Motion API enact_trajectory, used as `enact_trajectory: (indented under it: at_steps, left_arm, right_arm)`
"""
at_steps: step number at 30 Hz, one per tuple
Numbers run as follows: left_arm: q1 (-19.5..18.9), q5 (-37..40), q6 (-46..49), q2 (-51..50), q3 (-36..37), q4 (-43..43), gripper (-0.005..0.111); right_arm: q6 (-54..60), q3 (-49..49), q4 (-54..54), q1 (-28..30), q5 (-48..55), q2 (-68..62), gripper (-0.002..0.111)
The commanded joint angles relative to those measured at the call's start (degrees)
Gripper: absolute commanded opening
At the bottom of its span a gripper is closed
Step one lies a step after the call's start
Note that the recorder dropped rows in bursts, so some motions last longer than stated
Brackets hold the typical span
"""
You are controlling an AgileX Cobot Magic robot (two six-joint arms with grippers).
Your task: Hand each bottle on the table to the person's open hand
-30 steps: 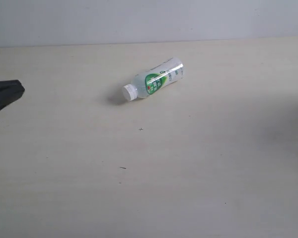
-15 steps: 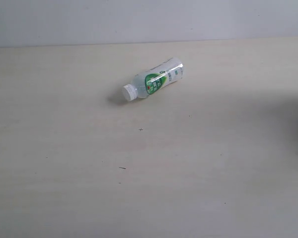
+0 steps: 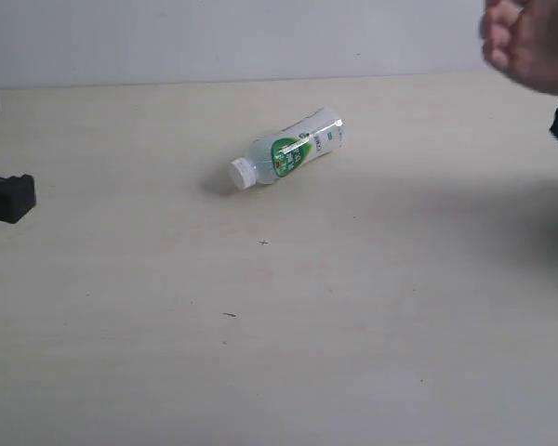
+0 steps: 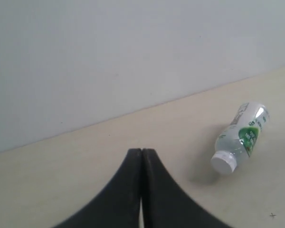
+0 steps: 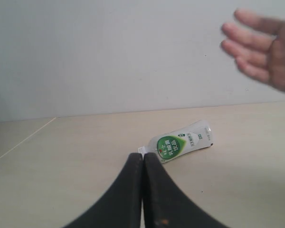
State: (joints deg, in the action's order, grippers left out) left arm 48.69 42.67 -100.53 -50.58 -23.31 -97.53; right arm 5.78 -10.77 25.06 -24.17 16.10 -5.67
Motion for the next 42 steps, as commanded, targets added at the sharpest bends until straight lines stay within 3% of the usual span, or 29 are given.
enact_trajectory:
  at_steps: [1, 7, 11, 21, 31, 42]
  left_arm:
    - [-0.21, -3.02, -3.21, 7.83, 5.6, -2.42, 0.0]
    - [-0.21, -4.08, -3.49, 27.03, 12.03, -2.42, 0.0]
    - [-0.21, -12.25, 4.42, 36.22, 12.95, -2.42, 0.0]
    - [-0.21, -36.17, 14.45, 46.19, 15.53, -2.42, 0.0]
    - [-0.21, -33.5, 14.45, 50.58, 16.09, 1.07, 0.0]
    - [-0.21, -35.5, 14.47, 50.58, 23.31, 3.15, 0.0]
  right_arm:
    - [0.19, 0.11, 0.04, 0.2, -0.79, 0.29, 0.0]
    - [0.19, 0.11, 0.04, 0.2, -0.79, 0.29, 0.0]
    - [0.19, 0.11, 0.04, 0.2, -0.79, 0.29, 0.0]
    - [0.19, 0.11, 0.04, 0.2, -0.79, 0.29, 0.0]
    - [0.19, 0.11, 0.04, 0.2, -0.79, 0.29, 0.0]
    - [0.19, 0.11, 0.04, 0.2, -0.79, 0.29, 0.0]
